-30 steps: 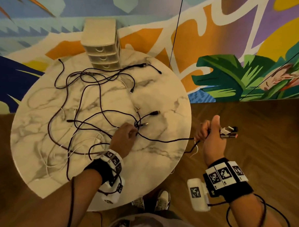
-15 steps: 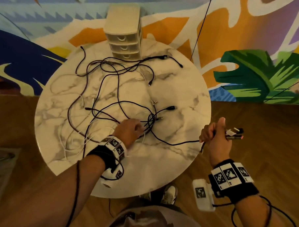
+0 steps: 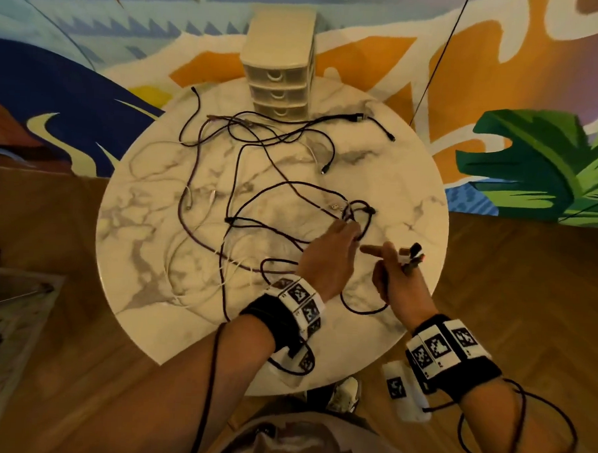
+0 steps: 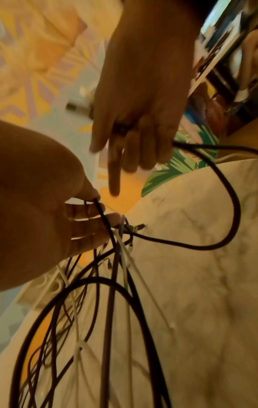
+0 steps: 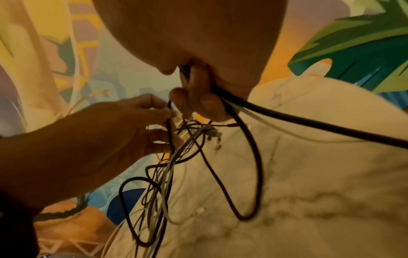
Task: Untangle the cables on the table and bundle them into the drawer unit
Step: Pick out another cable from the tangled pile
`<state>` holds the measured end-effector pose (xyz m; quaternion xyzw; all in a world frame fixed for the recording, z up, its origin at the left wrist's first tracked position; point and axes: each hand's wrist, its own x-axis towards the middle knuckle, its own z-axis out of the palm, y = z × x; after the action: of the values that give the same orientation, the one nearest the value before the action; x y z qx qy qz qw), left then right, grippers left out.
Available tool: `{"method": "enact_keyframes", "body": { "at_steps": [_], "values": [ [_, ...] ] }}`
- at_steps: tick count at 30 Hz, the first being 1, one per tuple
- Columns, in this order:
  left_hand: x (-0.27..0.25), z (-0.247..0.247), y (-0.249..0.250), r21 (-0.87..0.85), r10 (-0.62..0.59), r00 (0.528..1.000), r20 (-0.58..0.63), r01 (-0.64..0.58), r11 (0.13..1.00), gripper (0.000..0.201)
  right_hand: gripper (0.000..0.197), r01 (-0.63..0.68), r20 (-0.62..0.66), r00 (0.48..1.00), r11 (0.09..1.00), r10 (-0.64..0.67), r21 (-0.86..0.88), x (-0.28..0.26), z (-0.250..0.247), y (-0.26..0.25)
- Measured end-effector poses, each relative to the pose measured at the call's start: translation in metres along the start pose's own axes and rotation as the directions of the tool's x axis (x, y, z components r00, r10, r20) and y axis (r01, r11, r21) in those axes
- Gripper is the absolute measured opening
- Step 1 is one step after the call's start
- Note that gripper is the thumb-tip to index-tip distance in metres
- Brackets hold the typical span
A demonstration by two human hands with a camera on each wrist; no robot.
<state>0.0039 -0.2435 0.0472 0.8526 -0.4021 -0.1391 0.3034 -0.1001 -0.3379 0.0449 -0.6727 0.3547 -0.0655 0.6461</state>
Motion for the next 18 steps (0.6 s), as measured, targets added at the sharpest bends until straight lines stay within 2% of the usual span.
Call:
{"method": "enact_keyframes", "body": {
  "at_steps": [2,4,7,9,11,14,16,18],
  "values": [
    [-0.01,0.005,0.006,0.026,0.064,0.997,0.045,-0.065,0.998,0.018,0.056,-0.074,0.016,0.997,0.996,0.075,-0.059,0.008,0.008,-0.004],
    [-0.019,0.009,0.002,-0.03,0.066,0.995,0.069,-0.064,0.998,0.022,0.052,-0.145,0.019,0.989,0.987,0.147,-0.068,0.013,0.013,-0.006],
    [-0.031,0.012,-0.012,-0.121,-0.068,0.984,0.167,0.088,0.989,0.022,0.05,-0.126,0.003,0.992,0.99,0.127,-0.07,0.013,0.016,-0.007],
    [-0.04,0.01,-0.029,-0.086,-0.147,0.964,0.22,0.169,0.982,0.013,0.048,-0.087,-0.055,0.995,0.996,0.088,0.028,0.016,0.013,-0.006],
    [-0.048,0.003,-0.05,-0.061,-0.187,0.953,0.239,0.206,0.977,0.013,0.051,-0.089,-0.123,0.987,0.989,0.103,0.119,0.021,0.005,-0.007],
    [-0.042,-0.016,-0.072,0.018,-0.142,0.973,0.182,0.141,0.99,0.01,0.052,-0.109,-0.15,0.976,0.948,0.159,0.298,0.028,-0.006,-0.008],
    [-0.035,-0.028,-0.082,0.091,-0.084,0.988,0.127,0.072,0.993,0.01,0.049,-0.123,-0.137,0.968,0.873,0.211,0.473,0.033,-0.011,-0.013],
    [-0.036,-0.032,-0.098,0.141,-0.046,0.992,0.117,0.029,0.99,0.011,0.046,-0.153,-0.092,0.958,0.752,0.273,0.641,0.039,-0.019,-0.018]
  ]
}}
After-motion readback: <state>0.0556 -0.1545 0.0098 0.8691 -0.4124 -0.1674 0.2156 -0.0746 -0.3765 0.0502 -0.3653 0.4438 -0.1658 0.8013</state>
